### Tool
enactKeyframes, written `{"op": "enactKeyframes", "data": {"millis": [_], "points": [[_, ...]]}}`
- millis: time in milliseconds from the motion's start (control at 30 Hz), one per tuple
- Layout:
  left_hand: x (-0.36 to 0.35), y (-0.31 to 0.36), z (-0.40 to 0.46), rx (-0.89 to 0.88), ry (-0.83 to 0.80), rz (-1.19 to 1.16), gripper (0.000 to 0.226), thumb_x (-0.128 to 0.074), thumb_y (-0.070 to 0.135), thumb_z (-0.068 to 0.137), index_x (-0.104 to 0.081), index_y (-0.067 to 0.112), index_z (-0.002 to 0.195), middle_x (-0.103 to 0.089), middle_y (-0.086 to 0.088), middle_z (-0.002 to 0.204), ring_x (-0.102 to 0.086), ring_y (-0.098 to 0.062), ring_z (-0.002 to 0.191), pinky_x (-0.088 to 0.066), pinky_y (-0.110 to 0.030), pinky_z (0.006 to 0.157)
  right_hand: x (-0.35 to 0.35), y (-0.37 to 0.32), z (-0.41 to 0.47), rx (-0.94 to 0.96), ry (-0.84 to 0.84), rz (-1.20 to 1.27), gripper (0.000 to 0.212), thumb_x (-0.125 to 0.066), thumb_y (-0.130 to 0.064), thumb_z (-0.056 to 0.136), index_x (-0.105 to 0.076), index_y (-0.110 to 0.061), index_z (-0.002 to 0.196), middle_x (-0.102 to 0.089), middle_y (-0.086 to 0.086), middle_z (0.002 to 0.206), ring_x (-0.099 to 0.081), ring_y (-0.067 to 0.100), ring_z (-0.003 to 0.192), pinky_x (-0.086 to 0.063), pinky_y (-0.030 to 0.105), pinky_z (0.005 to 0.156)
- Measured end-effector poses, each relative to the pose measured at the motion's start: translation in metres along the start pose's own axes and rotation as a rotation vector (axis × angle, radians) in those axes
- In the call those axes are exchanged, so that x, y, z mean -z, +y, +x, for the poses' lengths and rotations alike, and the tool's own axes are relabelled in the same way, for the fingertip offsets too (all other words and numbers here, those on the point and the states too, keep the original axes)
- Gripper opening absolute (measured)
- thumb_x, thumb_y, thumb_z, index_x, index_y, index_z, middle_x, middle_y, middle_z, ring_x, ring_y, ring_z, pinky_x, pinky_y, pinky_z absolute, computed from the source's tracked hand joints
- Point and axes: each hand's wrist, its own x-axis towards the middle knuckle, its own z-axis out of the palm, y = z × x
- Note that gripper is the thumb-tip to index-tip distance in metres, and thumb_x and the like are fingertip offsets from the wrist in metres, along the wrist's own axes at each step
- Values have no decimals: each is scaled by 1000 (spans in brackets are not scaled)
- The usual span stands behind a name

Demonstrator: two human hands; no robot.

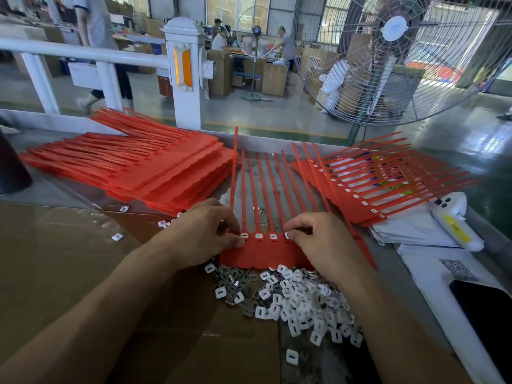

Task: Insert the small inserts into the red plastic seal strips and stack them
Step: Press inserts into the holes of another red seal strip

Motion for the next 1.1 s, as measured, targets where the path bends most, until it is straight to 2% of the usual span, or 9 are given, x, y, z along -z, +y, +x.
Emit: {"op": "enactKeyframes", "data": {"millis": [300,433,533,667,767,833,933,1033,1100], "points": [[0,1,0,-5,-2,-2,25,-73,54,86,-69,39,105,-49,19,115,-49,-1,109,-46,-28,96,1,-3,-1,14,-10,-82,16,-72,-22,96,-78,-29,108,-63,-27,89,-58,-16,81,-40,1,62],[2,2,0,1,-7,-1,25,-72,54,86,-69,39,106,-49,19,116,-49,-2,110,-46,-28,97,1,-3,-2,19,-9,-93,17,-70,-20,98,-78,-26,112,-73,-17,104,-55,-16,81,-40,-2,63],[2,2,0,0,-6,-7,25,-73,53,86,-69,39,106,-49,19,116,-49,-3,110,-47,-29,97,1,-3,-2,7,-14,-61,17,-69,-21,98,-78,-27,112,-73,-16,110,-55,-16,84,-39,2,66],[2,1,0,5,-7,-12,25,-73,53,86,-69,39,107,-49,19,117,-48,-2,111,-47,-30,98,1,-3,-2,-20,-24,-28,15,-70,-22,98,-78,-29,109,-69,-22,100,-57,-14,87,-37,5,70],[2,1,1,9,-14,-8,26,-72,54,86,-68,39,107,-49,20,117,-48,-3,112,-47,-32,100,0,-4,-2,-23,-24,-47,15,-70,-23,98,-79,-31,107,-61,-30,90,-54,-18,83,-36,4,68],[1,1,1,7,-12,-7,25,-72,54,86,-68,40,107,-49,20,117,-48,-3,112,-47,-32,100,-1,-6,-1,-26,-14,-55,16,-71,-22,97,-79,-30,108,-60,-29,90,-52,-21,78,-38,1,63],[1,0,1,4,-13,-8,25,-72,54,86,-68,40,106,-48,20,116,-49,-2,111,-47,-31,98,-3,-8,-3,-18,9,-59,17,-72,-19,96,-80,-27,110,-62,-31,98,-51,-26,72,-37,-6,68],[1,0,0,5,-14,-7,25,-71,55,86,-67,41,106,-48,22,116,-48,-2,111,-47,-29,97,-5,-10,-5,-31,36,-59,22,-73,-20,96,-78,-24,117,-71,-20,110,-56,-13,81,-39,0,65],[1,-1,1,2,-14,-4,25,-71,56,86,-67,41,106,-48,21,116,-48,-1,111,-47,-30,98,-5,-11,-6,-55,54,-40,21,-74,-20,95,-76,-25,115,-70,-18,103,-58,-7,86,-37,4,68]]}}
